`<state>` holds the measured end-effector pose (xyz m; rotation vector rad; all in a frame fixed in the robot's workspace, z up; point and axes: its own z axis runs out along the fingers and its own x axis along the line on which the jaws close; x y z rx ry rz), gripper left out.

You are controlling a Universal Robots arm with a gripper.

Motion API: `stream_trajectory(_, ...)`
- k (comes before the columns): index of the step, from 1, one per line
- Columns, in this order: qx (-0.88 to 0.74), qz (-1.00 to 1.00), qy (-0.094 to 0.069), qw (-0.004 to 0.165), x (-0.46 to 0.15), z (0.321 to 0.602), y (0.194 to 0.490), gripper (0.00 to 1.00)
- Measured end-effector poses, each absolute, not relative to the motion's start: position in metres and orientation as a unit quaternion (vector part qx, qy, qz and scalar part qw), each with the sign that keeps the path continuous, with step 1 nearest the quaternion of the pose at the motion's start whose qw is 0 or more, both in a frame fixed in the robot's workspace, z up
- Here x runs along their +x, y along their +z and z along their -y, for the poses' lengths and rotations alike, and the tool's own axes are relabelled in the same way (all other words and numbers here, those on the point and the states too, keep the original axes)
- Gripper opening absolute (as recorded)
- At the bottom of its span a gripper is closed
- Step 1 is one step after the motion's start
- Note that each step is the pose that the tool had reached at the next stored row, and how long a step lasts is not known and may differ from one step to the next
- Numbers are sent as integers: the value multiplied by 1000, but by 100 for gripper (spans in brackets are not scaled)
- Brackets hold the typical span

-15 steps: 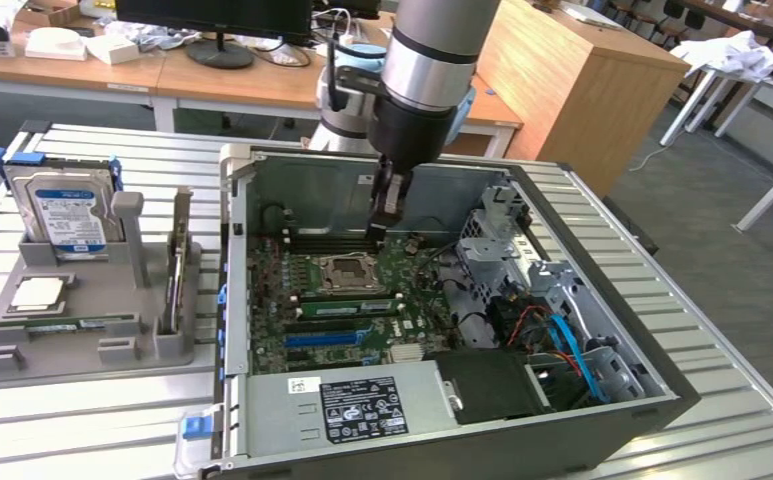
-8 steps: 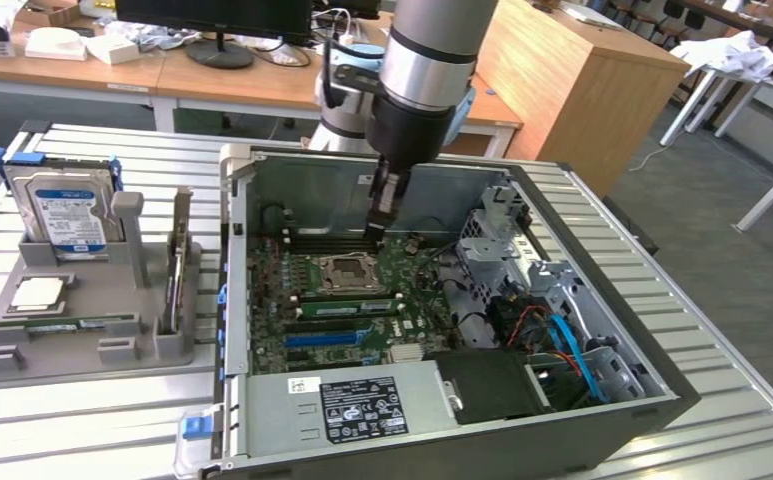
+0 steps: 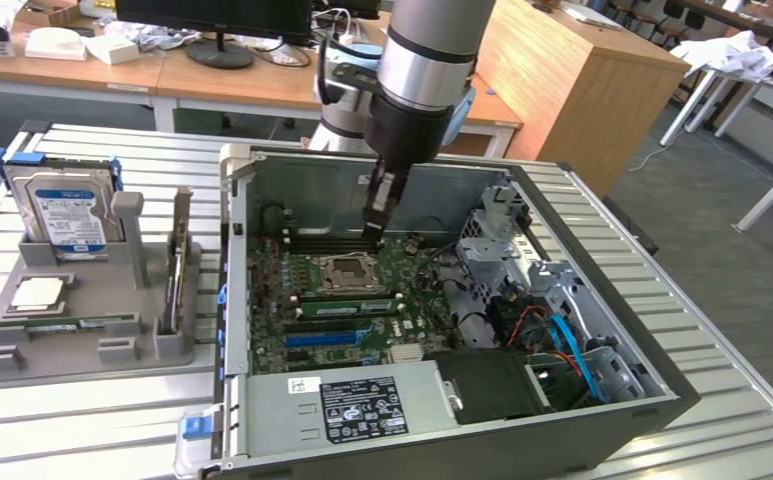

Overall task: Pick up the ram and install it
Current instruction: 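Press down the ram until it locks into place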

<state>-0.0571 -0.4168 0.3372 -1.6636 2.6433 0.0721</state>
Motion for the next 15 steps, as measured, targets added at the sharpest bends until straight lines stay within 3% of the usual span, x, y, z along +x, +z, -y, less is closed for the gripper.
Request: stream_trajectory(15,-462,-887,22,11,-60,417,337,10)
